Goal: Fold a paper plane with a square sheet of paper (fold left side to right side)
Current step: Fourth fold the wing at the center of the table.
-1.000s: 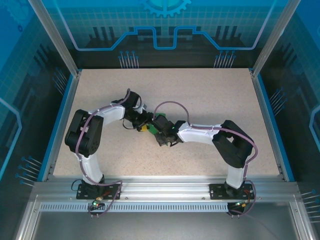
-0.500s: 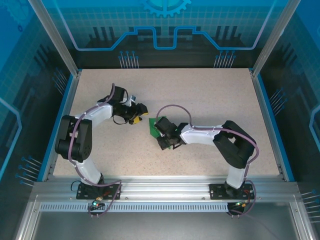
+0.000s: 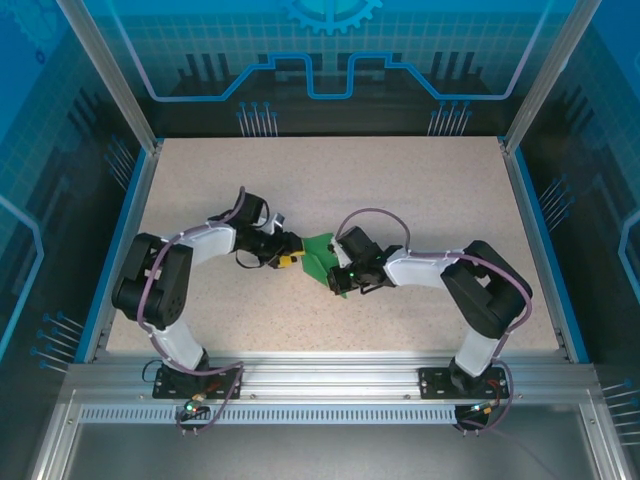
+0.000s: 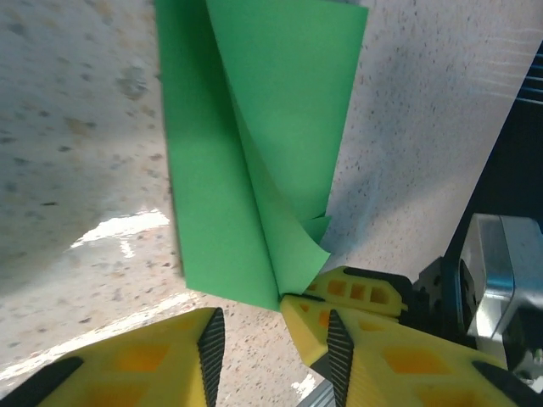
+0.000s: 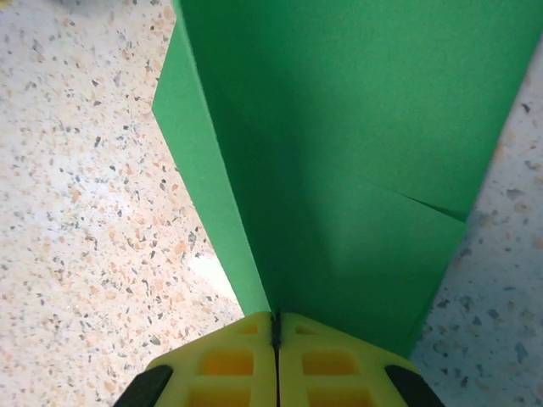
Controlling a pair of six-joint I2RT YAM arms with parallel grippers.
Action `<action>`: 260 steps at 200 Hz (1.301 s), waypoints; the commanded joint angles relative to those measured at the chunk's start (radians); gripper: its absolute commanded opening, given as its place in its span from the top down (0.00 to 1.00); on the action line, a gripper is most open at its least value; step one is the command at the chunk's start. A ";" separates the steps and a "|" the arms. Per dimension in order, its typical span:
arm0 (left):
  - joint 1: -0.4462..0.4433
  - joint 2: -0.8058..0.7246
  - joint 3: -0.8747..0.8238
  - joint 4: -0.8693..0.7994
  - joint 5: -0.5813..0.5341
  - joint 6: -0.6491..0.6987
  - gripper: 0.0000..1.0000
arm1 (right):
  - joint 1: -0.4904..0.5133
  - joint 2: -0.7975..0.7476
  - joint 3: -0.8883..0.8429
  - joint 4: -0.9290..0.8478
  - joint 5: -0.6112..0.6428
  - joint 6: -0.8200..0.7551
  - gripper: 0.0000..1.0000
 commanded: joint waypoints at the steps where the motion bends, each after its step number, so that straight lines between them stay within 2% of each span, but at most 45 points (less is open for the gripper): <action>1: -0.015 0.021 -0.007 0.029 0.028 -0.019 0.64 | -0.031 -0.028 -0.037 0.084 -0.113 0.050 0.94; 23: -0.036 0.043 0.009 0.028 0.029 -0.020 0.67 | -0.050 -0.026 -0.048 0.112 -0.153 0.067 0.94; 67: -0.081 0.101 0.059 0.031 0.022 -0.028 0.66 | -0.069 -0.009 -0.046 0.122 -0.192 0.088 0.94; 172: -0.102 0.220 0.154 0.012 -0.008 -0.029 0.62 | -0.082 0.027 -0.047 0.112 -0.205 0.098 0.94; 241: -0.104 0.251 0.156 -0.014 -0.039 -0.032 0.62 | -0.082 0.032 -0.042 0.115 -0.216 0.100 0.90; 260: -0.104 0.253 0.157 -0.022 -0.044 -0.030 0.62 | -0.084 0.015 -0.032 0.108 -0.222 0.098 0.86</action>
